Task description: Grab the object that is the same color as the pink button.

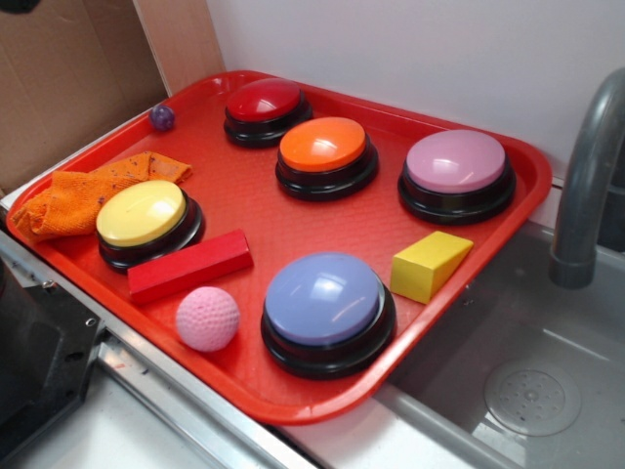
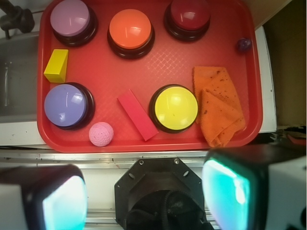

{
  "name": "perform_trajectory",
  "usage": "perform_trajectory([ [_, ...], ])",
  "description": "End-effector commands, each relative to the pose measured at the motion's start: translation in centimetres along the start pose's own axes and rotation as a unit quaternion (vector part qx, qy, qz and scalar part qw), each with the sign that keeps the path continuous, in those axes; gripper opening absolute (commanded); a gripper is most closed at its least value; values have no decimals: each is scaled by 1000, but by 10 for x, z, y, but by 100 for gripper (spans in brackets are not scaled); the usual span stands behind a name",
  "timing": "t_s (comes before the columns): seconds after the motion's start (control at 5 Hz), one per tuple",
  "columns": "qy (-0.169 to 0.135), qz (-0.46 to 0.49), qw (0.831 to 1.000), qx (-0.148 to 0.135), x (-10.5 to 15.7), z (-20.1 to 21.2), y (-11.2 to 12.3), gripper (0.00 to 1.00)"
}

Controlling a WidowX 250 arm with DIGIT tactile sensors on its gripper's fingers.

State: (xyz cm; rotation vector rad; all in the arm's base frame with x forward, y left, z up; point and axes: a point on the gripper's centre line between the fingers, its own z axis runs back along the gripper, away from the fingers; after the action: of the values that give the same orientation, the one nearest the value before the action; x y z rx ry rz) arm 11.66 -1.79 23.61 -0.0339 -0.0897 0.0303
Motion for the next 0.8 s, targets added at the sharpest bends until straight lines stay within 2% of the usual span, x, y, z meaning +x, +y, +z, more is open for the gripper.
perform_trajectory([
  [0.0, 0, 0, 1000, 0, 0, 0, 0, 100],
  [0.2, 16, -28, 999, -16, 7, -27, -15, 100],
  [0.4, -4, -57, 998, -23, 13, -56, -34, 100],
  [0.6, -10, -69, 997, -38, 15, -89, -47, 100],
])
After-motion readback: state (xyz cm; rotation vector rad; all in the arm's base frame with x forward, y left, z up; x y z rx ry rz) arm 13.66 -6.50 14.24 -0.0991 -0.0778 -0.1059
